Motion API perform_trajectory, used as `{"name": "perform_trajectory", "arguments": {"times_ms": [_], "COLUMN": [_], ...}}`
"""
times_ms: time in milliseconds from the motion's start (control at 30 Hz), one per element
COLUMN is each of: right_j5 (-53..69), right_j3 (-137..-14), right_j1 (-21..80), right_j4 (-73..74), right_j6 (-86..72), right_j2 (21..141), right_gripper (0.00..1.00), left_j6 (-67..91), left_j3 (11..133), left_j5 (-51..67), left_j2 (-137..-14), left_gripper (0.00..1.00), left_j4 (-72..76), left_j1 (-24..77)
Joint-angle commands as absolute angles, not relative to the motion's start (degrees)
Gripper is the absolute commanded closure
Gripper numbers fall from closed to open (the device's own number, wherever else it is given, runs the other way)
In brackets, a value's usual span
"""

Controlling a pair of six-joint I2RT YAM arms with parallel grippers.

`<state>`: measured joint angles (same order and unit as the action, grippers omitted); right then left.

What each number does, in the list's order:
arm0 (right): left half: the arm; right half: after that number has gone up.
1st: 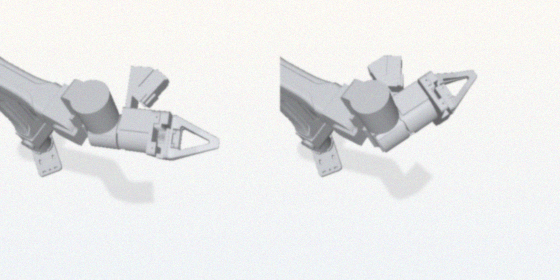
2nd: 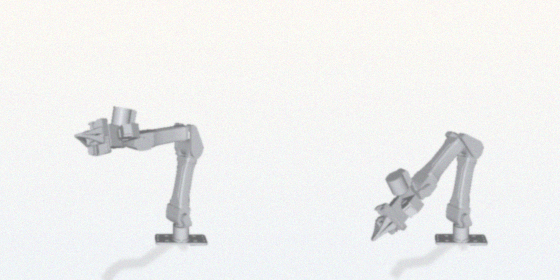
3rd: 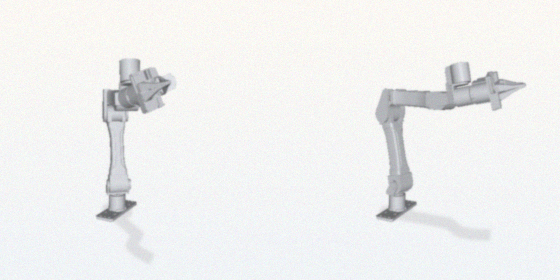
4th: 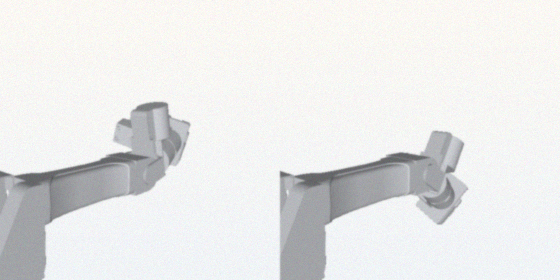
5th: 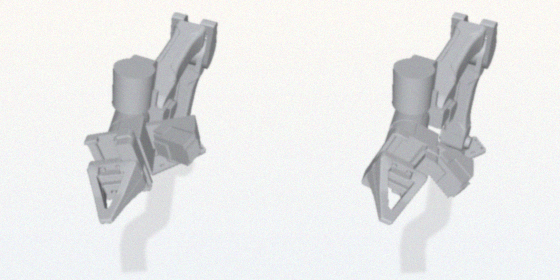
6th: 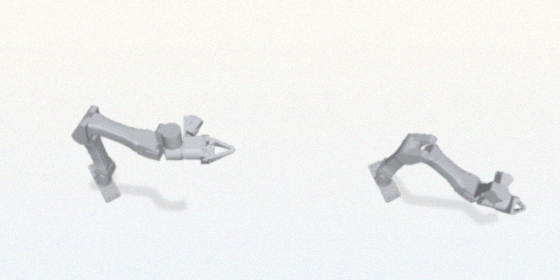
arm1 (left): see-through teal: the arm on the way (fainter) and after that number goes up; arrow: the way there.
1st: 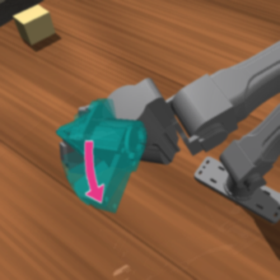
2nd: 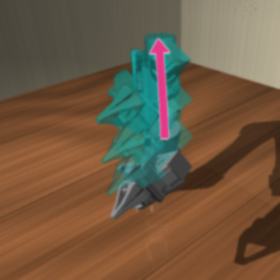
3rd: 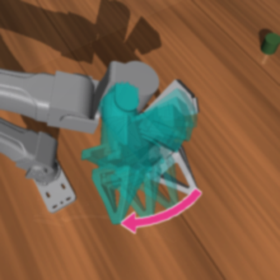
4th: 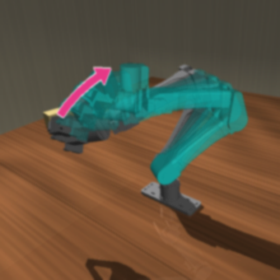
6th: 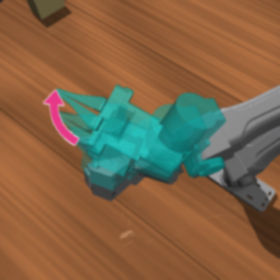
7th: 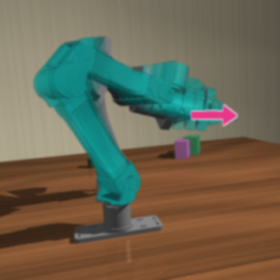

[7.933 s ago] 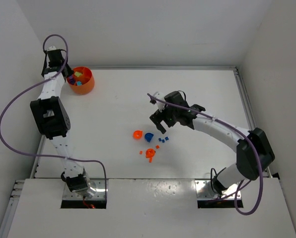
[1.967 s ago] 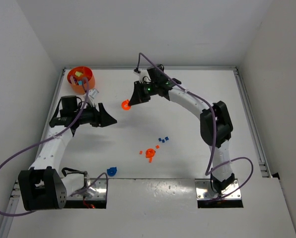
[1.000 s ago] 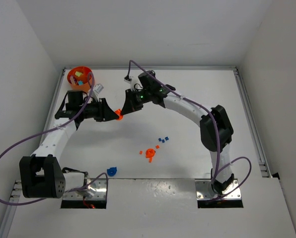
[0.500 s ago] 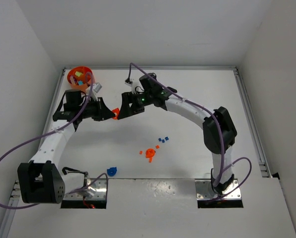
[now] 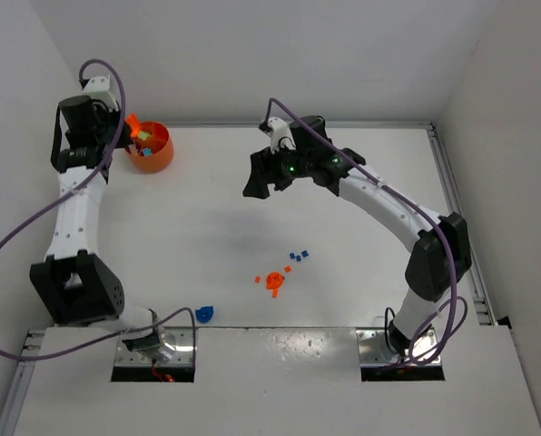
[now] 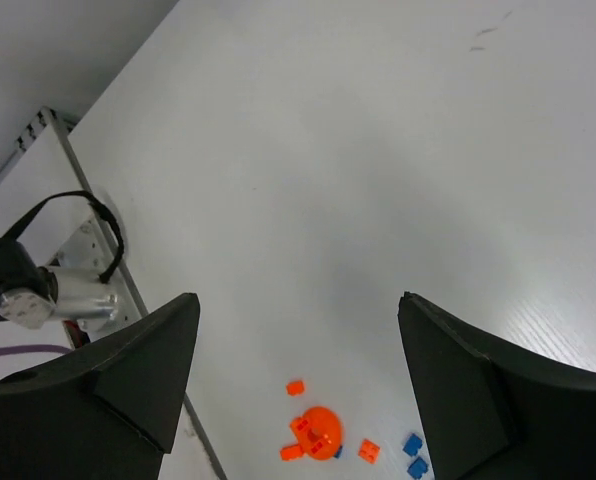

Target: Sort the legos into containers by color

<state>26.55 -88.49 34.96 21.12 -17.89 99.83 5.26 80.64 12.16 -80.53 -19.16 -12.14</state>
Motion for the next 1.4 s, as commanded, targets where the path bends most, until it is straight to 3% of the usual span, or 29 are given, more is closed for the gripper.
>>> {"name": "perform_trajectory", "arguments": {"times_ms": [0, 300, 433, 1100, 1367], "right_j5": [26.10, 27.16, 28.30, 32.34, 33.57], "right_j3": [-86.32, -83.85, -83.32, -83.23, -83.23], "right_j1": [34.89, 32.70, 31.65, 27.78, 27.25], "right_j4": [21.53, 20.84, 20.13, 19.60, 19.60], "right_j6": [-15.29, -15.90, -16.52, -19.16, -19.69], "right_j2": [99.40, 99.40, 99.40, 104.41, 105.56], "right_gripper": [0.19, 0.19, 0.19, 0.20, 0.20], "left_j6": [3.96, 10.10, 12.21, 9.76, 8.53], "left_j3": [87.51, 115.36, 122.41, 128.06, 128.58], "left_j5": [3.35, 6.76, 7.99, 12.22, 12.04], "left_j2": [-89.52, -116.77, -124.43, -137.89, -139.04], "left_gripper": [0.98, 0.97, 0.97, 0.94, 0.82], "left_j4": [-13.81, -16.34, -16.35, -14.94, -14.94], "left_j1": [-15.11, -20.21, -20.74, -18.37, -16.70]}}
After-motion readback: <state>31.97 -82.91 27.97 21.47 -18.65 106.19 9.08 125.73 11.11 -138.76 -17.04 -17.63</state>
